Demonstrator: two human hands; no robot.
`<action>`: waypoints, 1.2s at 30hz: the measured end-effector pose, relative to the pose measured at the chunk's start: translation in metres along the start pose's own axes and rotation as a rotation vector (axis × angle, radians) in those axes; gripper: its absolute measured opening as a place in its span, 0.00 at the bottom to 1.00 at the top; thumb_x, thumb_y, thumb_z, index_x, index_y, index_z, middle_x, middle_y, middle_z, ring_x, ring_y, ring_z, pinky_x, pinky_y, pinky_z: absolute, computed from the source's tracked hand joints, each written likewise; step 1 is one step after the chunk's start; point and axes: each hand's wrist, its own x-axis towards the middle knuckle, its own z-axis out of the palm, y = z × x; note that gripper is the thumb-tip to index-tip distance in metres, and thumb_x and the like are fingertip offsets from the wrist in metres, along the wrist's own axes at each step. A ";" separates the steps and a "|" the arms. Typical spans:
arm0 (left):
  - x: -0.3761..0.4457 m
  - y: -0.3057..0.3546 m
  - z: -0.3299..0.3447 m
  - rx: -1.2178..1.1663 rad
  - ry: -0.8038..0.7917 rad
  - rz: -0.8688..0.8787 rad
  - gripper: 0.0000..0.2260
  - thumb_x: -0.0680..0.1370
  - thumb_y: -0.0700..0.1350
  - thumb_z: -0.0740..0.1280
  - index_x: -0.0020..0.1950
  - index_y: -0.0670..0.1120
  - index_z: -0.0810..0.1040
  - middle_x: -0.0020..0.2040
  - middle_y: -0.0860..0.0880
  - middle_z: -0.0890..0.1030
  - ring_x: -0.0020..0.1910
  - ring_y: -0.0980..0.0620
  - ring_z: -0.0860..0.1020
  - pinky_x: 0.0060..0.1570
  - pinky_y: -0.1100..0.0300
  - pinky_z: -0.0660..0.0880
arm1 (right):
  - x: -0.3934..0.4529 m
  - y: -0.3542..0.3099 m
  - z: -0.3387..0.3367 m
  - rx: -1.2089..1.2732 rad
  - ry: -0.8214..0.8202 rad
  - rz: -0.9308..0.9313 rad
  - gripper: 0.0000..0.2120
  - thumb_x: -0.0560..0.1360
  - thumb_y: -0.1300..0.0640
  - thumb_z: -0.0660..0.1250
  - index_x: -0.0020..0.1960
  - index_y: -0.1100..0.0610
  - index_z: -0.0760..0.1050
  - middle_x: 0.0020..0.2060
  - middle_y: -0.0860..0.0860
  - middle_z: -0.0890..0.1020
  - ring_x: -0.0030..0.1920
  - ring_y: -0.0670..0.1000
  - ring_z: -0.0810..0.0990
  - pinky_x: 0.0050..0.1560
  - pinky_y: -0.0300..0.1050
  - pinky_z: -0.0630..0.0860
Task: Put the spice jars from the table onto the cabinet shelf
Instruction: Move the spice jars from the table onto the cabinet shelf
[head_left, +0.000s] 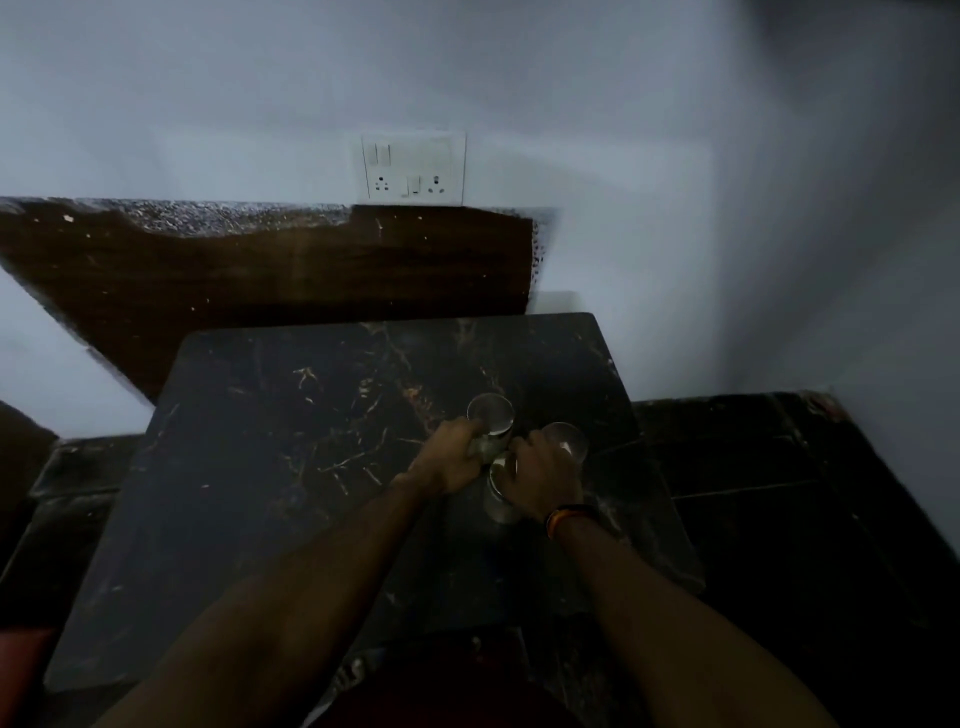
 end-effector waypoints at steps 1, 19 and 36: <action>-0.004 0.000 0.001 -0.020 -0.006 -0.001 0.13 0.77 0.42 0.69 0.61 0.45 0.79 0.58 0.46 0.80 0.56 0.48 0.79 0.57 0.53 0.76 | 0.000 0.000 0.007 -0.024 -0.026 0.010 0.21 0.72 0.37 0.61 0.51 0.54 0.76 0.50 0.54 0.78 0.53 0.56 0.77 0.50 0.53 0.76; -0.030 -0.051 0.009 -0.516 0.106 -0.352 0.08 0.82 0.42 0.62 0.57 0.50 0.79 0.51 0.48 0.82 0.44 0.54 0.79 0.45 0.57 0.78 | 0.013 -0.024 0.007 0.162 -0.141 0.012 0.28 0.65 0.41 0.71 0.63 0.48 0.71 0.60 0.53 0.75 0.61 0.59 0.74 0.59 0.55 0.74; -0.051 -0.067 -0.024 -1.842 0.056 -0.608 0.28 0.76 0.61 0.64 0.68 0.43 0.74 0.63 0.33 0.78 0.56 0.36 0.82 0.51 0.48 0.81 | 0.076 -0.058 -0.057 0.785 -0.319 -0.299 0.42 0.66 0.61 0.79 0.74 0.41 0.66 0.72 0.45 0.68 0.67 0.48 0.71 0.60 0.45 0.75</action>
